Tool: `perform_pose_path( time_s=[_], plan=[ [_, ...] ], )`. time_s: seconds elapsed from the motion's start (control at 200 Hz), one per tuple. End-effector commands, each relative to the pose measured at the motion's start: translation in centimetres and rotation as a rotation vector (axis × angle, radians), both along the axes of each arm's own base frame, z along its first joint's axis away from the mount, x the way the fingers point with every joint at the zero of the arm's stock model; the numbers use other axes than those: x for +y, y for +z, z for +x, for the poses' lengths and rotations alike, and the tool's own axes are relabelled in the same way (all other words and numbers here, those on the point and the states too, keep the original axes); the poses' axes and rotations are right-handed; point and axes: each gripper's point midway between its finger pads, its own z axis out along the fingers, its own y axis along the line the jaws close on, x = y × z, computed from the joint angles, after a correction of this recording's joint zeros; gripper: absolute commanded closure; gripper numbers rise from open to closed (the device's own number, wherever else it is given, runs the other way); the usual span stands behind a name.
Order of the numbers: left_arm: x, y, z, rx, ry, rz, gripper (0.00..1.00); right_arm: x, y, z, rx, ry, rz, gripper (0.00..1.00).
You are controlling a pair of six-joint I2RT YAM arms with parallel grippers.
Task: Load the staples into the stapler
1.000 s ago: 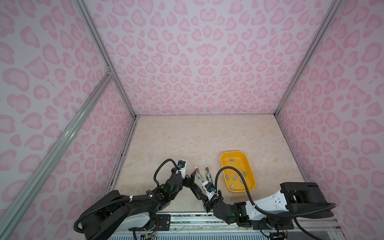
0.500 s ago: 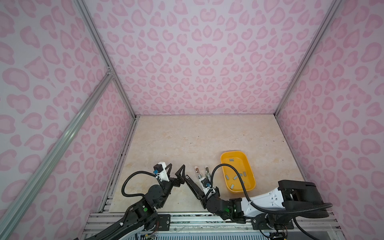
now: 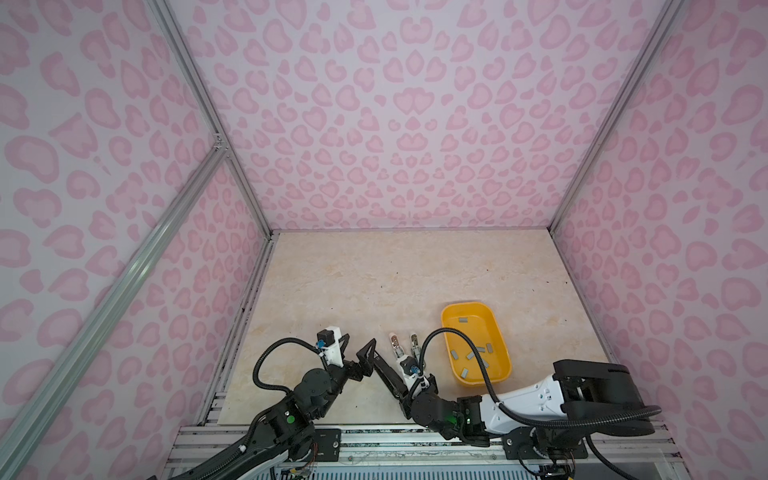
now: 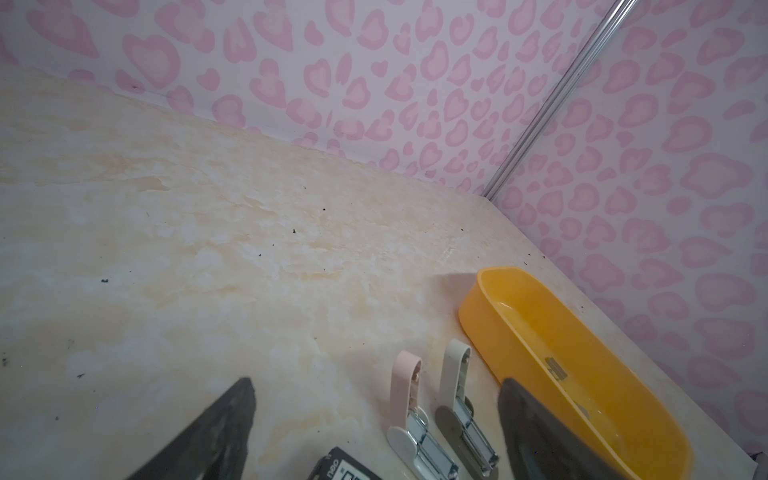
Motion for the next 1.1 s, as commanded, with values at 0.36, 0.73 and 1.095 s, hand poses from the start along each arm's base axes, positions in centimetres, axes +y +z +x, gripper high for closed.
perform_pose_path(
  time_s=[0.36,0.73,1.095],
  plan=[
    [-0.7,-5.4,-1.4,0.056,-0.099,0.091,0.04,-0.9,-1.5,0.0,0.016,-0.018,-0.022,0.70],
    [-0.1,-6.7,-0.9,0.134,-0.045,0.136,0.01,-1.5,-3.9,-0.9,0.018,-0.016,-0.036,0.71],
    [-1.2,-9.4,1.8,0.274,0.036,0.334,0.10,-1.4,-5.7,-1.2,0.036,-0.011,-0.050,0.71]
  ],
)
